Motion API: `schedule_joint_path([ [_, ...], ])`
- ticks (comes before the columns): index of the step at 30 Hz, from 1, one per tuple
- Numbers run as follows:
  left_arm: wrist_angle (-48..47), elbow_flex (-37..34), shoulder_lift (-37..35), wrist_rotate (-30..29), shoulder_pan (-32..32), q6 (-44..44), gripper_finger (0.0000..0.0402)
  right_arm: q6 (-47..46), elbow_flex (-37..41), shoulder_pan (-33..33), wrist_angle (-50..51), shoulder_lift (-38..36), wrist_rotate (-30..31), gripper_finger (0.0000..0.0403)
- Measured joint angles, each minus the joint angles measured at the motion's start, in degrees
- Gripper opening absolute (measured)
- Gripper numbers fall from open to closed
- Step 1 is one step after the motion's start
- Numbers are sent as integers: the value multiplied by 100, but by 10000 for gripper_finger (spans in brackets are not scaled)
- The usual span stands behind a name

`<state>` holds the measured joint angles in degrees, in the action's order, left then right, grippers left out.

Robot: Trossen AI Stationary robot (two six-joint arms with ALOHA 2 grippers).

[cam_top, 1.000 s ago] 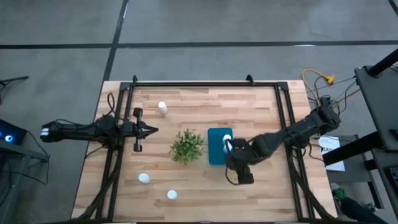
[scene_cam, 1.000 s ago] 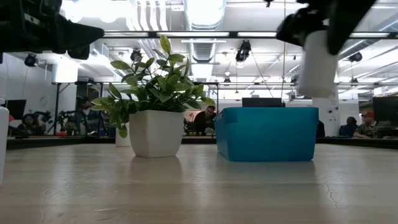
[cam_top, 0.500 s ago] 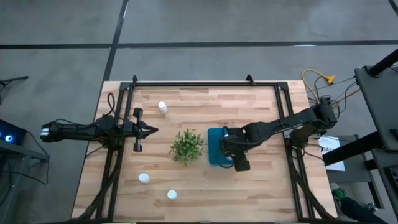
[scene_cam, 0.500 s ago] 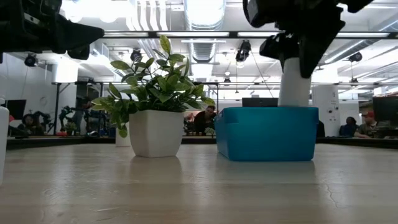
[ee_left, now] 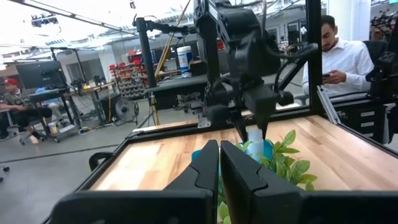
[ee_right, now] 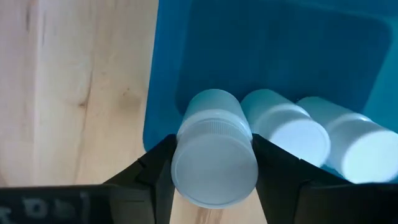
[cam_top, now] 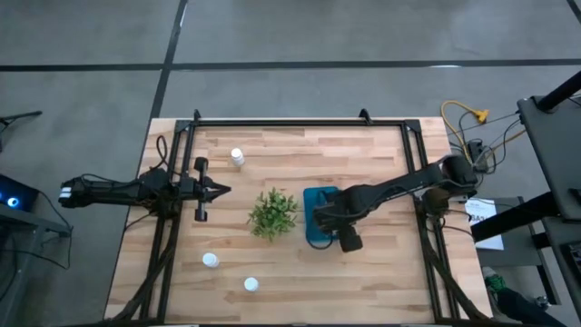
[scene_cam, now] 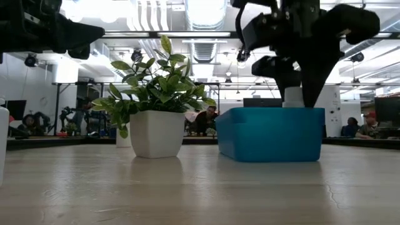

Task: Pick and place pill bottles into a basket
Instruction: Put the white medicine bottle into the blue bin

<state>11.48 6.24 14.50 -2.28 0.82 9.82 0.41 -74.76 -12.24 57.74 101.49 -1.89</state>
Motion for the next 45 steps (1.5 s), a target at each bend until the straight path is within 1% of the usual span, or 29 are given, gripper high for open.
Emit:
schedule_joint_path([
  [4,1,0,0,-2,1,2,0,38,0,18,25,179,-9,161],
  [9,3,0,0,-4,0,2,0,111,0,19,30,264,-15,187],
  [11,3,0,0,-4,0,2,0,113,0,16,30,264,-15,191],
  [17,3,0,0,-4,2,2,0,96,-43,14,83,188,-19,189],
  [22,3,0,0,-4,0,2,0,85,-209,14,203,188,-32,196],
  [26,3,0,0,-4,0,2,0,87,-265,14,202,188,-289,199],
  [29,3,0,0,-4,1,4,0,42,-244,12,218,188,-313,200],
  [33,3,0,0,-4,0,7,0,-31,-196,14,398,190,-275,200],
  [45,3,0,0,-14,0,7,0,-16,-157,14,395,210,-260,201],
])
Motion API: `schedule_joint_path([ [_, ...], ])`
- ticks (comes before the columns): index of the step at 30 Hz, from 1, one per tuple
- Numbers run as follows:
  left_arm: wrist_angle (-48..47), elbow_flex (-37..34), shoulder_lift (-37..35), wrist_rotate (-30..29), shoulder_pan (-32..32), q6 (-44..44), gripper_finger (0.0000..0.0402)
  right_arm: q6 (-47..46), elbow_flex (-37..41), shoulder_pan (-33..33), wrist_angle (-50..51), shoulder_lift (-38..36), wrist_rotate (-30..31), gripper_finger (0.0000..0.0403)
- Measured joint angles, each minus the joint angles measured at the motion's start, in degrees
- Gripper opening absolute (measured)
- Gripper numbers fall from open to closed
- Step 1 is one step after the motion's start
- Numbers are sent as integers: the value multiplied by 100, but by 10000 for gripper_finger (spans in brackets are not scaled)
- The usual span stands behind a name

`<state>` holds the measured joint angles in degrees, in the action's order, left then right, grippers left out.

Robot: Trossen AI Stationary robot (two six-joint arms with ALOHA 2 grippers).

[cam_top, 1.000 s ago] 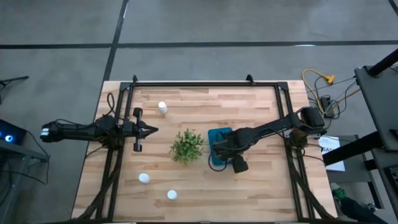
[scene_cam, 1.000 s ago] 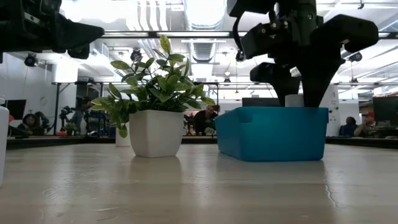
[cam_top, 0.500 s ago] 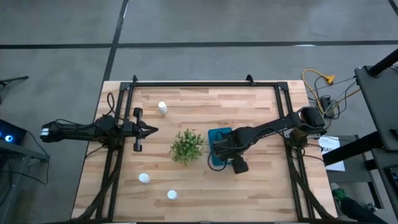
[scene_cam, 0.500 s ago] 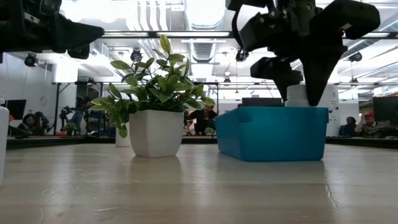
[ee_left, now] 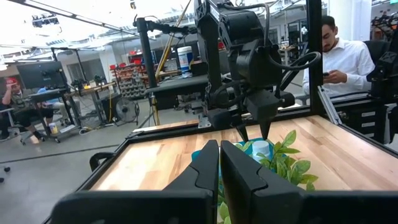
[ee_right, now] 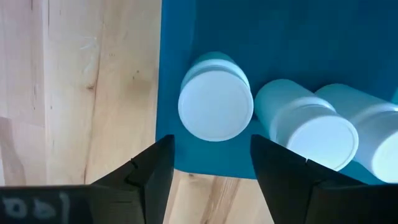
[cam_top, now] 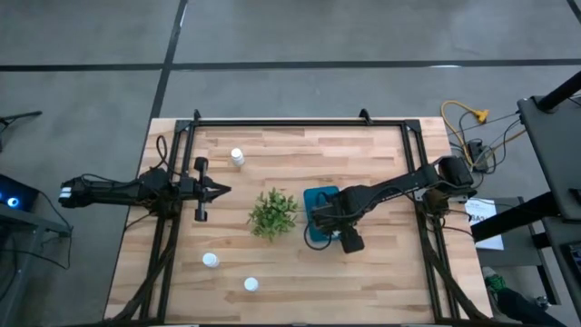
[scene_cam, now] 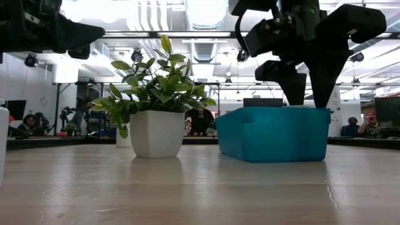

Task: Pick and place pill bottles into a basket
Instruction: Put the white medicine bottle into the blue bin

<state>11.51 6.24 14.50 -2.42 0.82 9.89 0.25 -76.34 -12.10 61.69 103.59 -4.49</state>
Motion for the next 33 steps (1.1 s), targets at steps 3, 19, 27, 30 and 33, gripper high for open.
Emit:
schedule_joint_path([
  [3,0,0,0,-3,0,0,0,79,-37,0,11,0,16,201],
  [19,0,0,0,-1,1,0,0,498,-691,-31,-170,-11,101,201],
  [27,1,0,0,-2,1,0,0,485,-651,-57,-573,0,-459,201],
  [30,2,0,0,-1,2,0,0,466,-627,-76,-614,-2,-459,201],
  [33,1,0,0,-1,2,0,0,474,-486,-79,-922,0,-464,201],
])
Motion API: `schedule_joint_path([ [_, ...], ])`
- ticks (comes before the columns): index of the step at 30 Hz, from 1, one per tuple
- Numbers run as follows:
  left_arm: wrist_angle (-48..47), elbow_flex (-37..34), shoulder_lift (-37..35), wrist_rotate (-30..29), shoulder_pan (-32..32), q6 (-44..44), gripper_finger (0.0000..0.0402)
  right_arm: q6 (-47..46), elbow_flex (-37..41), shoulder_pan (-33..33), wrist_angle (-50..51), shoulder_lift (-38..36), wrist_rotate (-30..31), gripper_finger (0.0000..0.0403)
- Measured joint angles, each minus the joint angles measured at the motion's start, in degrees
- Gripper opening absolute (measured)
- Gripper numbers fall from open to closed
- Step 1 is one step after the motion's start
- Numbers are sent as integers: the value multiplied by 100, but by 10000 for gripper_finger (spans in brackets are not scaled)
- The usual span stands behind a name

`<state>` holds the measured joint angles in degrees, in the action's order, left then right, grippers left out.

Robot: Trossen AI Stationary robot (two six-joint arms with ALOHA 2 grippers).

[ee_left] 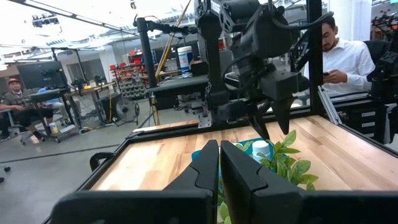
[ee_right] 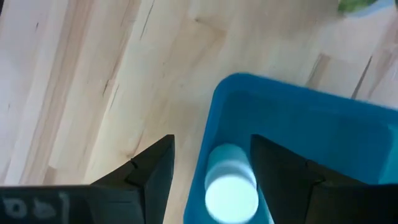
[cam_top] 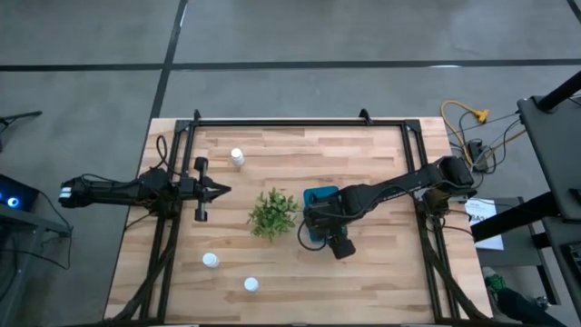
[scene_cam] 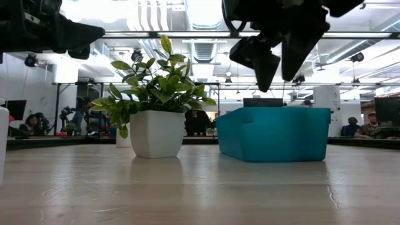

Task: Pick and place pill bottles into a basket
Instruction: Put the white medicine bottle into the blue bin

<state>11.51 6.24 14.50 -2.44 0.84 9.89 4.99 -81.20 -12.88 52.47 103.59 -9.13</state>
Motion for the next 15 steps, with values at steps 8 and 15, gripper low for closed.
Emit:
schedule_joint_path([
  [8,0,0,0,0,-2,0,0,-31,296,2,-190,2,-11,201],
  [15,-1,0,0,-2,-2,0,0,-43,364,-24,-184,39,5,201],
])
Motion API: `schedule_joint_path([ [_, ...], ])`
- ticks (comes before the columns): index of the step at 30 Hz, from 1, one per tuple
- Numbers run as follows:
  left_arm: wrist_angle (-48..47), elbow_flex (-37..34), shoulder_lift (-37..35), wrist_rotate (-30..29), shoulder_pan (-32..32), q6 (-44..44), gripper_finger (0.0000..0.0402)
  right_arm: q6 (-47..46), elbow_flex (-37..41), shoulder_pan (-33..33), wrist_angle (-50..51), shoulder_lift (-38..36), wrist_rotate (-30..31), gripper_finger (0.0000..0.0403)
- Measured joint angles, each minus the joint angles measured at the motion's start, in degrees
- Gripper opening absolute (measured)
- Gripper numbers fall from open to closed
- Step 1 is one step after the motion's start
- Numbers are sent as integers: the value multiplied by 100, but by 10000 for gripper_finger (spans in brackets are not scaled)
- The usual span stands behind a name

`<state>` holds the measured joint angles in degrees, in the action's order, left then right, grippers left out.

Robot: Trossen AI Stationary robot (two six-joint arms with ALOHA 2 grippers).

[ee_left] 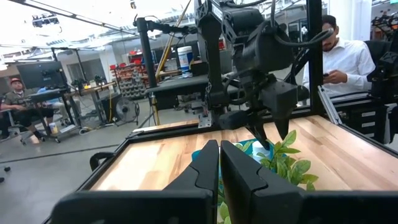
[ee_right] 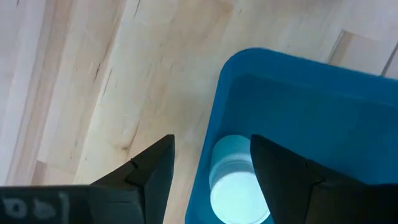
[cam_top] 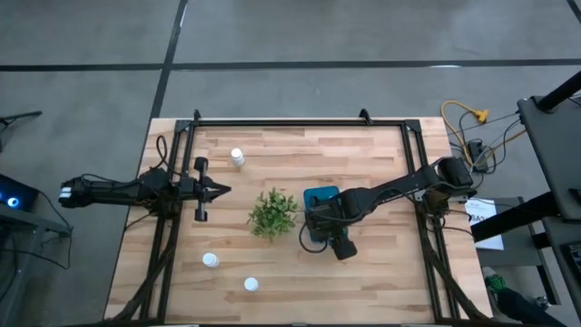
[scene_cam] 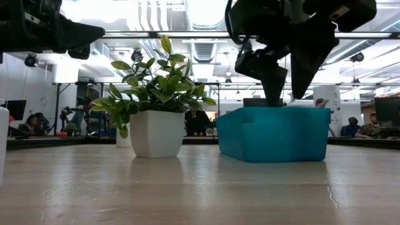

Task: Pick and place pill bottles into a basket
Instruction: Put the white medicine bottle into the blue bin

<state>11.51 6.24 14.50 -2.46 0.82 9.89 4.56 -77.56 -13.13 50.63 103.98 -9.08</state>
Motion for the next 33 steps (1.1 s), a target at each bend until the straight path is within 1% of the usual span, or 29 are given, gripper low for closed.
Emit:
schedule_joint_path([
  [6,2,0,0,2,1,0,0,-71,126,2,16,0,4,201],
  [20,2,0,0,2,0,0,0,-176,129,2,252,-2,9,201],
  [25,2,0,0,1,0,-1,0,15,85,2,51,-3,17,201],
  [30,2,0,0,0,2,-2,0,180,-146,11,-93,-33,25,201],
  [33,2,0,0,1,2,-1,0,188,-283,39,-388,-63,26,201],
])
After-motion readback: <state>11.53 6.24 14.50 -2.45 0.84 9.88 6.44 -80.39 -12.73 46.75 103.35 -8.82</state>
